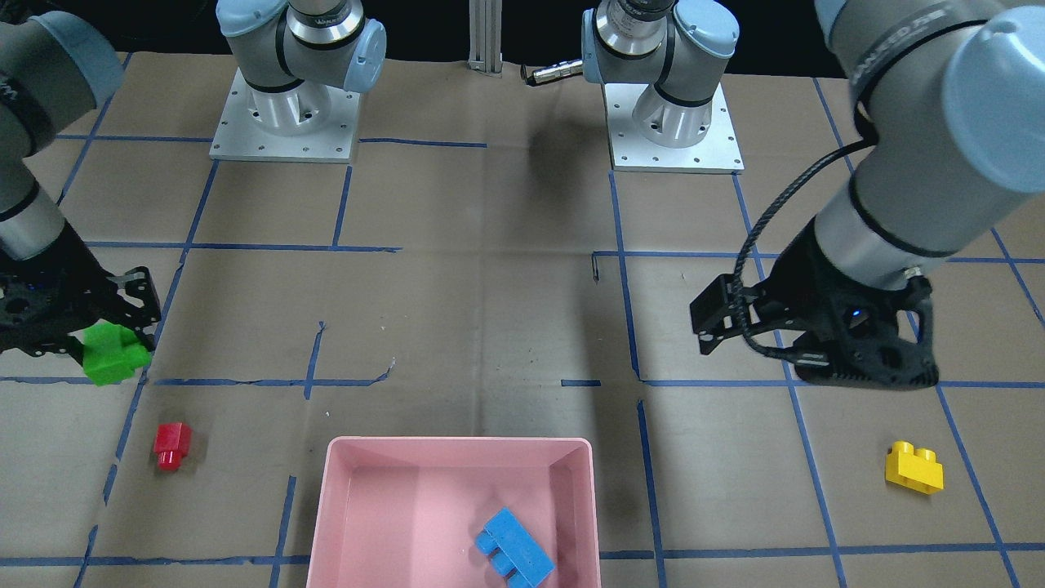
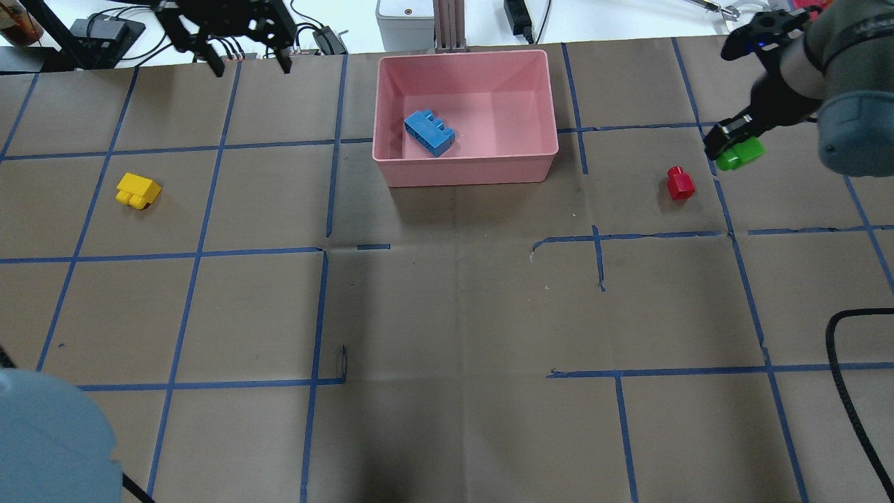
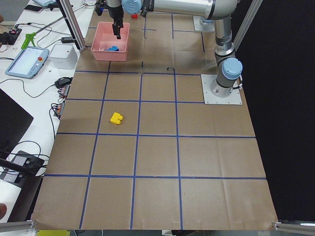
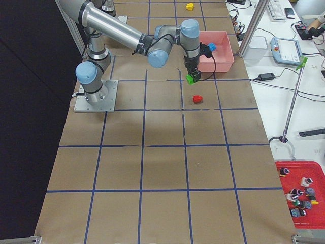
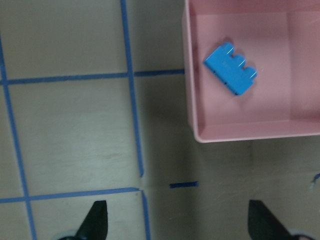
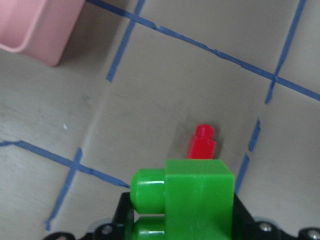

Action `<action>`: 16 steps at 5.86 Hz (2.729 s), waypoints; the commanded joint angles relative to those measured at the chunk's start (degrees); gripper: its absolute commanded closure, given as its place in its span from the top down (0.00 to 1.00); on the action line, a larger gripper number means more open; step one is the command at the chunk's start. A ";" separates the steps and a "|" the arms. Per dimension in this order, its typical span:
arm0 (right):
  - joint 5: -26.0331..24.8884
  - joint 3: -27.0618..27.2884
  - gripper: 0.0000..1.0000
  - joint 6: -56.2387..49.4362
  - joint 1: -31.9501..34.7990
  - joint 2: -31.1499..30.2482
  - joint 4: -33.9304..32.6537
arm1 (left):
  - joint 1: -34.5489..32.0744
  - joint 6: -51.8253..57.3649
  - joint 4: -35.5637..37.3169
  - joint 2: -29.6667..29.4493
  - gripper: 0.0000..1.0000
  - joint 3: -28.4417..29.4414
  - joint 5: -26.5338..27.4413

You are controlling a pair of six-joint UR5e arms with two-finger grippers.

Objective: Put all blocks into box

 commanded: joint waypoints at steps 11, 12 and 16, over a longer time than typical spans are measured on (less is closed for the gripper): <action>14.92 -31.69 1.00 31.69 19.48 29.57 -7.57 | 27.20 -40.98 22.94 -18.57 1.00 -0.55 3.79; 14.05 -31.25 1.00 31.16 18.87 28.78 -6.96 | 26.94 -43.70 24.80 -20.08 1.00 -2.21 0.30; -1.21 -23.04 0.99 21.31 4.65 16.56 17.15 | 25.97 -46.45 36.85 -23.35 1.00 -11.61 -0.08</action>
